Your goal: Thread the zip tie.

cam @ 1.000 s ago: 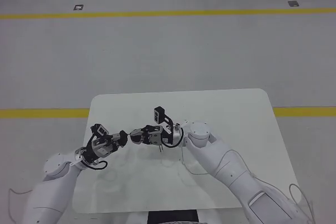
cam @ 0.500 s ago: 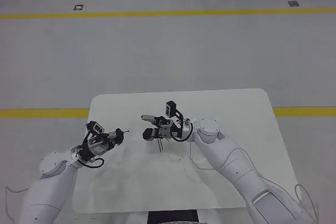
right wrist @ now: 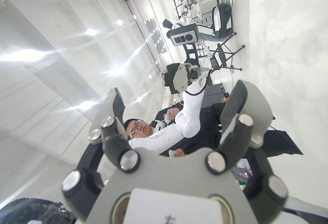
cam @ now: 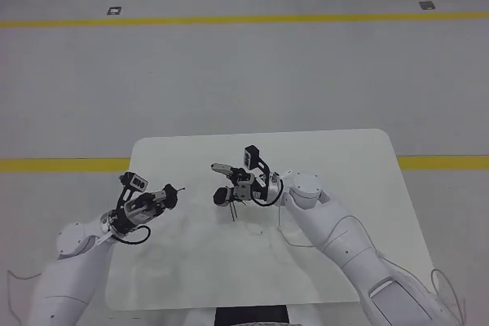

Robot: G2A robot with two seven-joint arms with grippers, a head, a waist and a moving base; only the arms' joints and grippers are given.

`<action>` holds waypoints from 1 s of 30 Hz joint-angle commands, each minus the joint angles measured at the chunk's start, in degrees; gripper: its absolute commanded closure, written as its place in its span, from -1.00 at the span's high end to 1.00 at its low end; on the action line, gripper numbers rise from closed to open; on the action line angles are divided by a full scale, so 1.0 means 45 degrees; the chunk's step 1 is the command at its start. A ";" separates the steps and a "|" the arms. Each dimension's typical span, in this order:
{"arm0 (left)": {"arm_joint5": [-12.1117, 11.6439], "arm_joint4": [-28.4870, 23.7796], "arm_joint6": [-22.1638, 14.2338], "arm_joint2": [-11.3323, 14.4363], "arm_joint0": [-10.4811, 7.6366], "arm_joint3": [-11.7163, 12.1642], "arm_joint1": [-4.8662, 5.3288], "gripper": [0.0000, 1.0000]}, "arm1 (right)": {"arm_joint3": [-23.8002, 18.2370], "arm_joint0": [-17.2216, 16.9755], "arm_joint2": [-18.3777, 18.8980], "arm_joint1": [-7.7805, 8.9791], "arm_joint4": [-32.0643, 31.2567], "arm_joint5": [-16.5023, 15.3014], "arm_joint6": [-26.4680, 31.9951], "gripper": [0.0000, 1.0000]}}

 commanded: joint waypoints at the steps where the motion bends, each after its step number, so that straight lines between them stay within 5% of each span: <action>1: -0.0009 -0.0216 -0.0344 -0.0346 -0.0142 0.0236 -0.0027 -1.00 | 0.0000 0.0000 0.0000 0.0000 0.0000 0.0000 0.0000 1.00; 7: -0.0009 -0.0003 -0.1296 -0.1643 -0.0409 0.0387 -0.0503 -1.00 | 0.0000 0.0000 0.0000 0.0000 0.0000 0.0000 0.0000 1.00; 13: -0.0009 0.0151 -0.1296 -0.1783 -0.0351 0.0286 -0.0627 -1.00 | -0.0036 0.0010 -0.0030 0.0018 -0.0330 0.0006 -0.0260 1.00; 19: -0.0009 0.0151 -0.1296 -0.1783 -0.0351 0.0286 -0.0627 -1.00 | -0.1775 0.0179 -0.0241 0.0456 -0.4760 0.1484 -0.1786 1.00; 26: -0.0009 0.0151 -0.1296 -0.1783 -0.0351 0.0286 -0.0627 -1.00 | -0.3610 0.0417 -0.1055 0.0850 -0.9292 0.3827 -0.1296 1.00; 30: -0.0009 0.0151 -0.1296 -0.1783 -0.0351 0.0286 -0.0627 -1.00 | -0.3644 0.0628 -0.1514 0.0880 -1.0486 0.3827 -0.0833 1.00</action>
